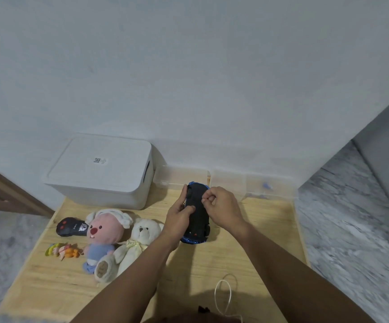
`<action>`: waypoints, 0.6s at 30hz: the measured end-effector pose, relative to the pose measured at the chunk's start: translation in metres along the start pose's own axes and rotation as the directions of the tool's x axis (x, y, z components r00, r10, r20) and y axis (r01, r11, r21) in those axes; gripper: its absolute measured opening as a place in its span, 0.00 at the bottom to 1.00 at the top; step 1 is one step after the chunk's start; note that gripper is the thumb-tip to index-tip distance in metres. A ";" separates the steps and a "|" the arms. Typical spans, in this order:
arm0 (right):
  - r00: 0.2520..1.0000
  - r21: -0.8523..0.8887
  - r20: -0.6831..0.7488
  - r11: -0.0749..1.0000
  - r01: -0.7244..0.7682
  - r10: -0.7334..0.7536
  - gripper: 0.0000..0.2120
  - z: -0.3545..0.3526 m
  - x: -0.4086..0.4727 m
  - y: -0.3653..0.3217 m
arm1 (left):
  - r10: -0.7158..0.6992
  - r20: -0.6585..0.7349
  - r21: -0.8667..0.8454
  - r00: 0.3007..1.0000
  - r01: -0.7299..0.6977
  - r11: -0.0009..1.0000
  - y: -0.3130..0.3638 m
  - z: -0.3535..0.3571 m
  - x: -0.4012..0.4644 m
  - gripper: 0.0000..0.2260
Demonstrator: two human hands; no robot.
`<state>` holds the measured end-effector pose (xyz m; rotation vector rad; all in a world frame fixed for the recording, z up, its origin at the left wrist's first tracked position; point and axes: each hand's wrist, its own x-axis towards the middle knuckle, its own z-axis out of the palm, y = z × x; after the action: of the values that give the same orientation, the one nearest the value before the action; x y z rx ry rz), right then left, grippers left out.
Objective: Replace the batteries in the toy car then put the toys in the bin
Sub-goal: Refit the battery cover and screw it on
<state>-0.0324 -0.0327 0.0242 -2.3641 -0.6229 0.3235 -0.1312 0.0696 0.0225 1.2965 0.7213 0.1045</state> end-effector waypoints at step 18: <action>0.988 0.145 -0.123 0.983 0.116 -0.098 0.10 -0.004 -0.005 0.003 | 0.016 -0.009 -0.029 1.000 -0.016 0.999 0.022 0.003 -0.001 0.27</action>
<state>-0.0342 -0.0394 0.0256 -2.1775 -0.6449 0.1784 -0.1241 0.0732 0.0427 1.2747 0.7142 0.1332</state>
